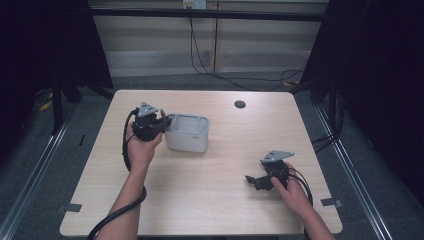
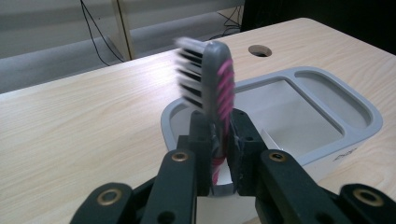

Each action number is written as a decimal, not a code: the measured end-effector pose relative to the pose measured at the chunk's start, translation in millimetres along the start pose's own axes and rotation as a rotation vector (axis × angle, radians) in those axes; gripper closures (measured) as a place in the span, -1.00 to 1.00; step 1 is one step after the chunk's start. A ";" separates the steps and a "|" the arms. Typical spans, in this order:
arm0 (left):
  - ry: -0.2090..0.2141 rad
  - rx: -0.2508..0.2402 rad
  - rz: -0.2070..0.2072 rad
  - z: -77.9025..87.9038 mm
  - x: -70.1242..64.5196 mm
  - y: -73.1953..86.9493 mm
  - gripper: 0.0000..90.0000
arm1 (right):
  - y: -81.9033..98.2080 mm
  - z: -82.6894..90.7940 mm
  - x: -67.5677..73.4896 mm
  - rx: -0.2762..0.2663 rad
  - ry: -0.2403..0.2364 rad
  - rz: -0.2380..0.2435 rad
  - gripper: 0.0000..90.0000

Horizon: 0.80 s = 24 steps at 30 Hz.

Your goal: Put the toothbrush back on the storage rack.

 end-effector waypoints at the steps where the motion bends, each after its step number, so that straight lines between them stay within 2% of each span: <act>1: 0.001 -0.001 -0.003 0.1 -0.2 -0.2 0.80 | 0.0 0.0 0.0 0.000 0.000 0.000 -0.77; 10: -0.001 0.001 -0.007 0.9 0.4 0.7 0.80 | 0.0 0.0 0.0 0.000 0.000 0.000 -0.77; 24: -0.010 -0.011 0.007 3.9 3.0 0.2 0.65 | 0.0 0.0 0.0 0.000 0.000 0.000 -0.77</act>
Point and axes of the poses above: each handheld gripper's, and its own axes: z roughly backward along the jaws, y roughly out of its underside, x roughly to its left, the point moved 7 cm from there along -z, roughly forward along the jaws, and after that the axes turned 11 degrees about -y, right-handed, at the moved point
